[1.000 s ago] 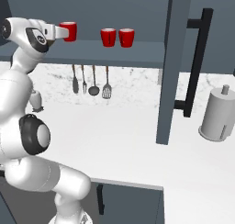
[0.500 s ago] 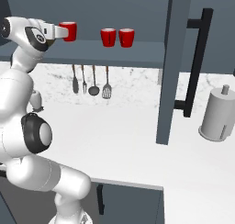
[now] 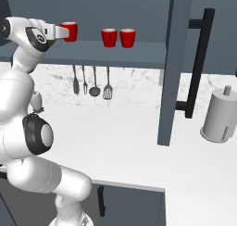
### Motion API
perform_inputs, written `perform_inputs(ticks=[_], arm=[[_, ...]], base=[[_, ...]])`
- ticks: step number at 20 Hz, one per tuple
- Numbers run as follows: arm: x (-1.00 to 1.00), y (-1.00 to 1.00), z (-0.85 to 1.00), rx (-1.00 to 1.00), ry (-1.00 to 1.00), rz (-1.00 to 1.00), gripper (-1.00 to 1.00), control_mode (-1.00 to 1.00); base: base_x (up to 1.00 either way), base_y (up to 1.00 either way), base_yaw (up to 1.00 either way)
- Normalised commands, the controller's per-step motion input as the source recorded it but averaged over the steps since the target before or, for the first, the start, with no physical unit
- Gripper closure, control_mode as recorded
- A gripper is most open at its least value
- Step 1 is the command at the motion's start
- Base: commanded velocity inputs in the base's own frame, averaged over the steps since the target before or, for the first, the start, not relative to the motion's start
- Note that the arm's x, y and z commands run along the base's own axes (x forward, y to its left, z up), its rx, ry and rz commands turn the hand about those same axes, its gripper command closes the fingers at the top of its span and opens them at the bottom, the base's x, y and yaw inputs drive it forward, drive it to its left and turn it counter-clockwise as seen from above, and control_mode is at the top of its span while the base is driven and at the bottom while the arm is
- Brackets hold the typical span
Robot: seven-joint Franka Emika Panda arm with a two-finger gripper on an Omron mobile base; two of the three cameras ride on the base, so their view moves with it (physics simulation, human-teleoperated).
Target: Gather all objects into one cabinet and sort the glasses and bowls to opposite sides.
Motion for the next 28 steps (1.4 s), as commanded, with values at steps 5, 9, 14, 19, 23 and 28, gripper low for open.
perform_inputs(ticks=[5, 9, 14, 19, 23, 28], arm=[[0.0, -0.17, 0.0, 0.0, 0.0, 0.0, 1.0, -1.0], [0.0, -0.24, 0.0, 0.0, 0.0, 0.0, 1.0, -1.0], [0.0, -0.34, 0.0, 0.0, 0.0, 0.0, 1.0, -1.0], [-0.01, -0.42, 0.0, 0.0, -0.02, 0.0, 1.0, -1.0], [-0.04, -0.46, -0.01, 0.0, -0.06, 0.0, 1.0, -1.0], [-0.03, -0.48, 0.0, 0.0, -0.05, 0.0, 1.0, -1.0]], base=[[0.0, 0.0, 0.0], [0.0, 0.0, 0.0], [0.0, 0.0, 0.0], [0.0, 0.0, 0.0], [0.0, 0.0, 0.0], [0.0, 0.0, 0.0]])
